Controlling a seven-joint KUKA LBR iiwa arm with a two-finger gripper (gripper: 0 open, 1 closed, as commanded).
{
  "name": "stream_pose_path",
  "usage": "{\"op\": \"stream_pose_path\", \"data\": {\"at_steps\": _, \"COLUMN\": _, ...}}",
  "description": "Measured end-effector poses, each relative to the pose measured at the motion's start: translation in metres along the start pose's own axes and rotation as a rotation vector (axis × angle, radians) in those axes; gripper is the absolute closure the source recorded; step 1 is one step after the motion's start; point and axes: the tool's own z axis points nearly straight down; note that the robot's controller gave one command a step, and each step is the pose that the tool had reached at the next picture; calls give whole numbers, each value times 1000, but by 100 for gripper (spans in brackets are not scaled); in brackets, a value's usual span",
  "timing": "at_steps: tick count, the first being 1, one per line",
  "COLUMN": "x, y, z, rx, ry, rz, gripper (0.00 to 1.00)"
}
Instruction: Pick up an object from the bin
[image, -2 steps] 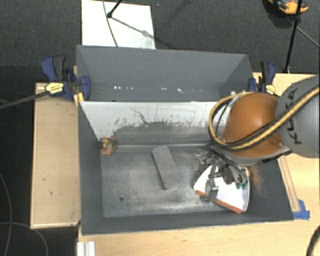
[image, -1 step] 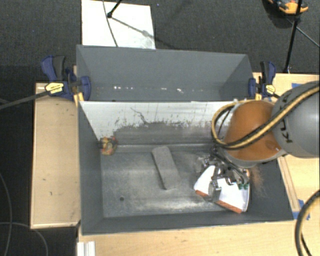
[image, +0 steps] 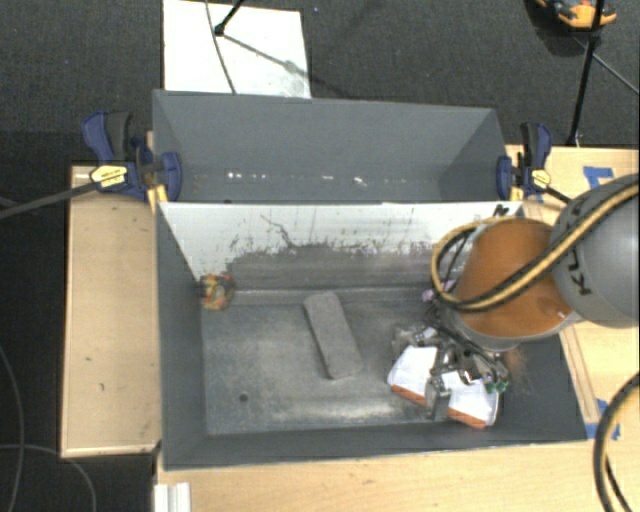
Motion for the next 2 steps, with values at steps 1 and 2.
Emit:
{"op": "stream_pose_path", "data": {"at_steps": 1, "x": 3, "y": -45, "z": 7, "rx": -4, "ry": -11, "rz": 142, "gripper": 100}}
{"op": "stream_pose_path", "data": {"at_steps": 2, "x": 3, "y": -45, "z": 7, "rx": -4, "ry": -11, "rz": 142, "gripper": 100}}
